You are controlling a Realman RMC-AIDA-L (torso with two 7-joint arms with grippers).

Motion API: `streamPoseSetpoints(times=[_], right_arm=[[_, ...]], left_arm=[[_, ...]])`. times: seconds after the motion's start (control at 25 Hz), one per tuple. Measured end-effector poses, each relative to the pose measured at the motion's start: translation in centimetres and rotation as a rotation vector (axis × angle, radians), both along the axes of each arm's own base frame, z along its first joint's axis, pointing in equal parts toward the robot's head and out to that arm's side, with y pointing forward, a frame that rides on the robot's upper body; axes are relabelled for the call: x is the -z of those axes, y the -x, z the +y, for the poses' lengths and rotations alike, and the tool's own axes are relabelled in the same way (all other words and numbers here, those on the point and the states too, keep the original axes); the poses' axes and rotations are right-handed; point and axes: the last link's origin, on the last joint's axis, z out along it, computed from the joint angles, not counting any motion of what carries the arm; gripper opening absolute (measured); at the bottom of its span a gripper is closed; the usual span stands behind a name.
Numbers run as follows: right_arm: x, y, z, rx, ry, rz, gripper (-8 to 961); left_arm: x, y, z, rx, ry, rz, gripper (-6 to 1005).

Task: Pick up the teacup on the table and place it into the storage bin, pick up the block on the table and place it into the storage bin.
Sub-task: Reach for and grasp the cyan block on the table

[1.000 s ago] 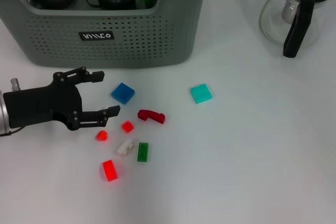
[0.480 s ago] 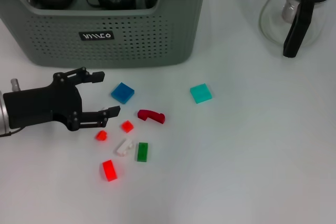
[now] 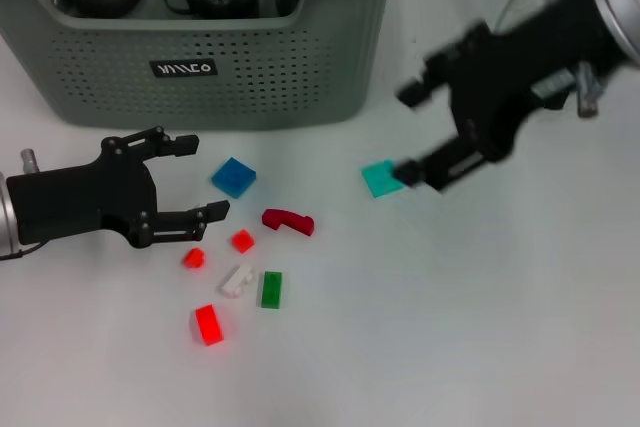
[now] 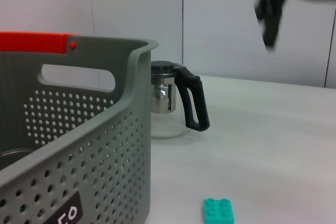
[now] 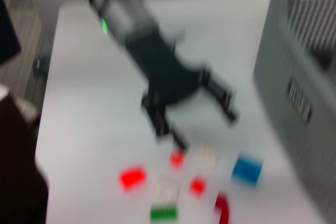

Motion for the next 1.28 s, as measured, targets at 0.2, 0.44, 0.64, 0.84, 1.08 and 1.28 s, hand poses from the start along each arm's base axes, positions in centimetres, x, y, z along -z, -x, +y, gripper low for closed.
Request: streamPoseSetpoints(times=[0.2, 0.44, 0.64, 0.84, 1.08, 1.28], right_arm=[[2.6, -2.8, 1.2, 0.087, 0.033, -0.159, 838], [6.6, -4.2, 3.4, 0.104, 0.026, -0.235, 838], [8.8, -4.8, 4.3, 0.061, 0.010, -0.267, 837], [10.3, -5.4, 4.7, 0.014, -0.027, -0.297, 838], [12.0, -5.7, 4.5, -0.047, -0.048, -0.317, 838], [12.4, -5.7, 4.9, -0.059, -0.081, -0.298, 837]], left_arm=[[0.0, 0.0, 0.0, -0.014, -0.020, -0.019, 873], [0.0, 0.1, -0.1, -0.030, -0.039, -0.038, 873], [0.1, 0.1, -0.1, -0.033, -0.037, -0.045, 873], [0.2, 0.2, -0.2, -0.041, -0.039, -0.048, 873], [0.5, 0.2, -0.1, -0.042, -0.035, -0.052, 873], [0.4, 0.3, -0.1, -0.040, -0.037, -0.052, 873]])
